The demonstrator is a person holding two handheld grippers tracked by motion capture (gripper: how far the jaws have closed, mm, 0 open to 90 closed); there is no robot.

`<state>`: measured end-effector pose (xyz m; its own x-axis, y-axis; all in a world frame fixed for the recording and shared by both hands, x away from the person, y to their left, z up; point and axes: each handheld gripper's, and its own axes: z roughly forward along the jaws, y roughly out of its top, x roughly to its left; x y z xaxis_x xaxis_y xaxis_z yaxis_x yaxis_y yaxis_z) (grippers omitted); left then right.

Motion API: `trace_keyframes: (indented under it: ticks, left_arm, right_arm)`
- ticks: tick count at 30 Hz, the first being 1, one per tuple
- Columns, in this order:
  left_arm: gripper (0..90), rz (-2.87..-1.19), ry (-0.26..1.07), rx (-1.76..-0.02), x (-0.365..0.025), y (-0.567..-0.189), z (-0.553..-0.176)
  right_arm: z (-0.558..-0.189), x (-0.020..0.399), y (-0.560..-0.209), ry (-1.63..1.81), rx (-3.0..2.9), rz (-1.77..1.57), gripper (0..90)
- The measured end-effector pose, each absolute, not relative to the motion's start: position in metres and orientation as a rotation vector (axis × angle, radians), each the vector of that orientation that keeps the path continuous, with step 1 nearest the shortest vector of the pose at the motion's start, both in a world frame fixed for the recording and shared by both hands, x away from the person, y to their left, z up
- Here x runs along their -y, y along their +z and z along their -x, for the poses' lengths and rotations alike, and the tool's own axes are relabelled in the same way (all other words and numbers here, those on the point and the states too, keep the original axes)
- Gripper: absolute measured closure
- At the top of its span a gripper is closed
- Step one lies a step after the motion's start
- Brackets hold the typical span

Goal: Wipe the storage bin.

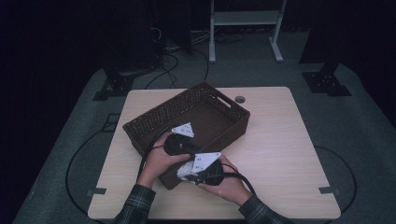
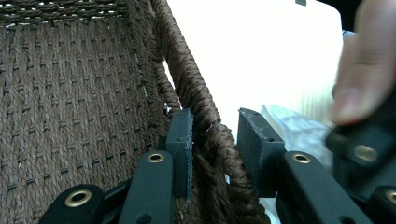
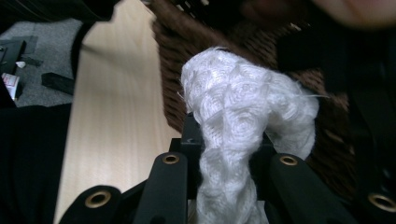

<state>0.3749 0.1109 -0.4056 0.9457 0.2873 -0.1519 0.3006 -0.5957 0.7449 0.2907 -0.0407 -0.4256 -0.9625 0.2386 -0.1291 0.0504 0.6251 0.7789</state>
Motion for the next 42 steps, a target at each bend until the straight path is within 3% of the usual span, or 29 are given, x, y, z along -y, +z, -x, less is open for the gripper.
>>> trace_keyframes:
  ticks: [21, 42]
  left_arm:
    - [66.3, -2.242, -0.022, -0.416, -0.111, -0.405, -0.375]
    - [66.2, -2.242, -0.021, -0.413, -0.111, -0.405, -0.375]
  right_arm:
    - [-0.283, 0.02, -0.426, 1.27, -2.65, -0.15, 74.5]
    - [-0.282, 0.001, -0.471, 1.085, -2.741, -0.106, 74.5]
